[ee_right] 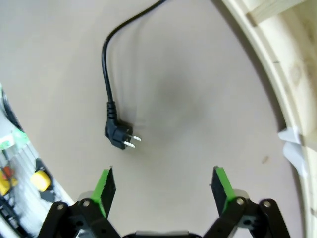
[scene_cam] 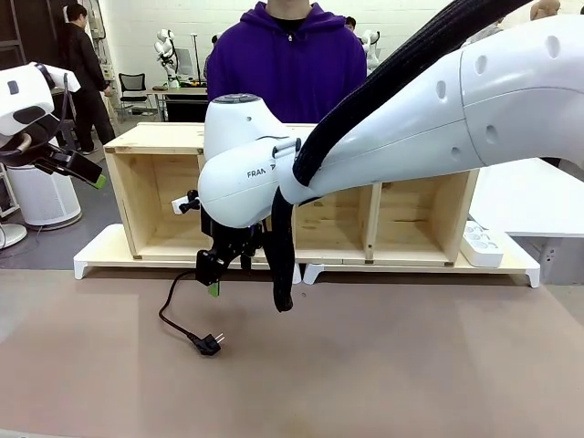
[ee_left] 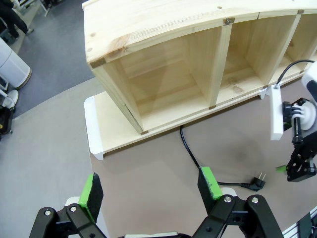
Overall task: Perform cable management.
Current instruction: When the cord part of the Power Cable appears at the lower middle area of the table and stops, grasp the cord part of the Power Cable, then pull the grasped Power Cable to the location of the Power Strip.
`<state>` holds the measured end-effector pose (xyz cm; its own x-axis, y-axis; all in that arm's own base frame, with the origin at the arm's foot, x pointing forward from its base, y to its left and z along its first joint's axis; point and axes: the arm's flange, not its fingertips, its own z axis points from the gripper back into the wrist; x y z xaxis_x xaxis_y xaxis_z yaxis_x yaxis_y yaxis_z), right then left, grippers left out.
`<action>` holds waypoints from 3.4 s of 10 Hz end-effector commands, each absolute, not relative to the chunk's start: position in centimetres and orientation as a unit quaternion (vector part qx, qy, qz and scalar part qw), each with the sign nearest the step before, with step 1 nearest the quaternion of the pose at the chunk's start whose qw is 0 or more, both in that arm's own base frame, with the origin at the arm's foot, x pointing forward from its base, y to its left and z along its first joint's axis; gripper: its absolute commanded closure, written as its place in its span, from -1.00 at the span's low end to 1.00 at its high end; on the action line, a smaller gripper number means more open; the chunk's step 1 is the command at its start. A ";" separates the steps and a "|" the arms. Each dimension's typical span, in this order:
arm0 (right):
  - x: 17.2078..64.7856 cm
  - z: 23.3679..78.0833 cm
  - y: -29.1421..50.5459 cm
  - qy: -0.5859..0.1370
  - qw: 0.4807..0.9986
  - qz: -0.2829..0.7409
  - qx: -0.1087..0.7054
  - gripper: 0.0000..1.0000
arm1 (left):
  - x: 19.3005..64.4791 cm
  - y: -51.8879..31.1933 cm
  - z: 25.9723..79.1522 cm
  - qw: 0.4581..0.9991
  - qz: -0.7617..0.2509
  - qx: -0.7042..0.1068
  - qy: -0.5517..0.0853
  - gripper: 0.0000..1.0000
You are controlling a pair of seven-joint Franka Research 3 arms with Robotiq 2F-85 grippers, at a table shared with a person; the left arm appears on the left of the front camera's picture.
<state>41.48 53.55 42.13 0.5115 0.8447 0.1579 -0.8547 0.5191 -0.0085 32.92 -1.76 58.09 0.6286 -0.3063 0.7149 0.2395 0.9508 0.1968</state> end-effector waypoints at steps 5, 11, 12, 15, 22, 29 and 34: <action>42.8 37.3 59.0 0.004 0.842 0.537 0.047 -1.00 | 32.9 -1.6 58.1 0.902 -0.150 0.042 -0.404 -1.00; 43.2 31.7 60.9 0.014 0.821 0.567 0.056 -1.00 | 32.9 -1.6 58.1 0.902 -0.150 0.042 -0.404 -1.00; 43.2 31.7 60.9 0.013 0.822 0.567 0.056 -1.00 | 32.9 -1.6 58.1 0.902 -0.150 0.042 -0.404 -1.00; 43.0 31.4 61.0 0.010 0.820 0.569 0.055 -1.00 | 32.9 -1.6 58.1 0.902 -0.150 0.042 -0.404 -1.00; 43.0 31.4 60.8 0.024 0.825 0.562 0.047 -0.02 | 32.9 -1.6 58.1 0.902 -0.150 0.042 -0.404 -1.00; 43.3 31.7 61.0 0.035 0.827 0.560 0.047 1.00 | 32.9 -1.6 58.1 0.902 -0.150 0.042 -0.404 -1.00; 42.9 31.5 60.4 0.031 0.825 0.562 0.048 0.88 | 32.9 -1.6 58.1 0.902 -0.150 0.042 -0.404 -1.00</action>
